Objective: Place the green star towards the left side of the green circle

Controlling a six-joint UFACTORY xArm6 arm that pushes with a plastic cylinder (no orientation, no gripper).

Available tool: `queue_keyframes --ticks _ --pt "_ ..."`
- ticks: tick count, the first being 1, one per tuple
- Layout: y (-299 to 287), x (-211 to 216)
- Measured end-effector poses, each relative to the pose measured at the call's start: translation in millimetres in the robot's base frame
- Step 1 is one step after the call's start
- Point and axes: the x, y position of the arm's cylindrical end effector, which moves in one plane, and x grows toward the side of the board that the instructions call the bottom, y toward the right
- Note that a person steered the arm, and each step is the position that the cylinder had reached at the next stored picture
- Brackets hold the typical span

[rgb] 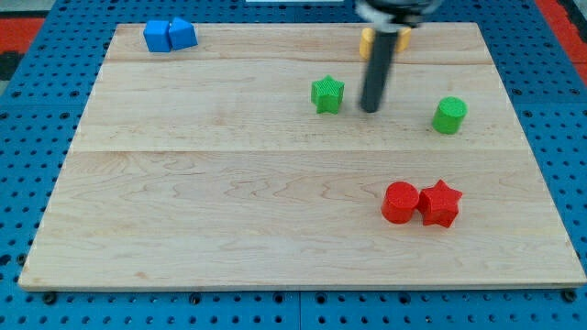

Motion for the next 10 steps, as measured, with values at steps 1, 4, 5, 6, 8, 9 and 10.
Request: queue_keyframes --ticks 1,4,5,6,8,9,10 --pt "-73.2 35.6" --pt "-82.2 -52.0" --pt "-33.7 10.1" --pt "-22.6 27.4" --pt "-120.0 12.3" --pt "-59.6 -12.9" --pt "-28.4 -3.1"
